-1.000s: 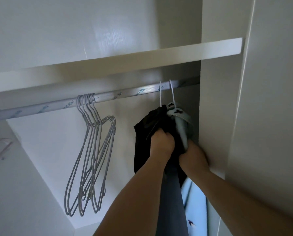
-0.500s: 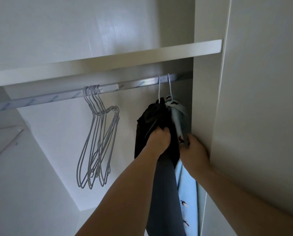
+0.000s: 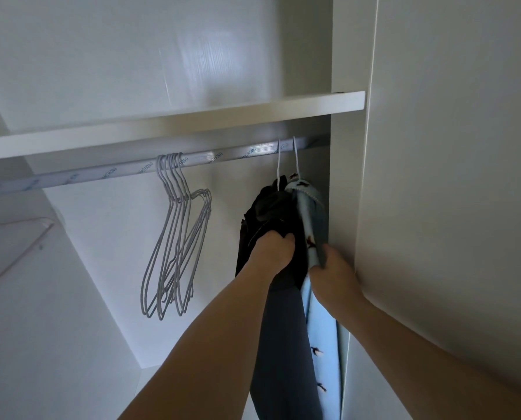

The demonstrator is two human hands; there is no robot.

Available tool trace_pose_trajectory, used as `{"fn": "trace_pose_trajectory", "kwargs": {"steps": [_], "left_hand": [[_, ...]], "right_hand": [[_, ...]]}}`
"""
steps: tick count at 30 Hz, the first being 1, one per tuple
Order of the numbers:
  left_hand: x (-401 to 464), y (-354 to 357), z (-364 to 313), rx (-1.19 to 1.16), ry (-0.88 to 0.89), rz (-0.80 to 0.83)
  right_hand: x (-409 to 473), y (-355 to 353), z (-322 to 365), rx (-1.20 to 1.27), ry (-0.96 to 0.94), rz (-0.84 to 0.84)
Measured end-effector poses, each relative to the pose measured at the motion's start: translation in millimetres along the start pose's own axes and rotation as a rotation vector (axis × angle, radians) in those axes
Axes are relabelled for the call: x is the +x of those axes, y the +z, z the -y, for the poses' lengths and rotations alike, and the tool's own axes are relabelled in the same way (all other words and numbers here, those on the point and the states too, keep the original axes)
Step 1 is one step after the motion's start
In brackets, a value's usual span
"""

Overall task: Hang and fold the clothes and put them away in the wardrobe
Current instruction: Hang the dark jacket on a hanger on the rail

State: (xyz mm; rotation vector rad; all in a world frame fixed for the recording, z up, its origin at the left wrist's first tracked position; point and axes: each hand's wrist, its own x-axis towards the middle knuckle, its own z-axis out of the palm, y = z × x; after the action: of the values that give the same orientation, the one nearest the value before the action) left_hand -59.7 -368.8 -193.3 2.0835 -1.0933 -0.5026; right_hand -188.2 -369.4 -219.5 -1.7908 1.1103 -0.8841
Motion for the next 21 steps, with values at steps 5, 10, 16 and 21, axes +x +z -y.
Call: {"fn": "trace_pose_trajectory", "kwargs": {"steps": [5,10,16,21], "left_hand": [[-5.0,-3.5,3.2,0.065,0.023,-0.009],[-14.4,-14.8,-0.7,0.11,0.042,-0.012],[-44.8,-43.6,-13.0,0.192,0.048,-0.006],[-113.8,-75.8,-36.7,0.297,0.225,-0.061]], "right_hand": [[-4.5,-4.7,5.1,0.007,-0.01,-0.012],[-8.7,-9.3,14.1,0.011,-0.026,0.013],[-28.5,-32.8,45.7,-0.051,-0.033,0.054],[-86.2,-81.8,92.2,-0.173,-0.011,0.152]]}}
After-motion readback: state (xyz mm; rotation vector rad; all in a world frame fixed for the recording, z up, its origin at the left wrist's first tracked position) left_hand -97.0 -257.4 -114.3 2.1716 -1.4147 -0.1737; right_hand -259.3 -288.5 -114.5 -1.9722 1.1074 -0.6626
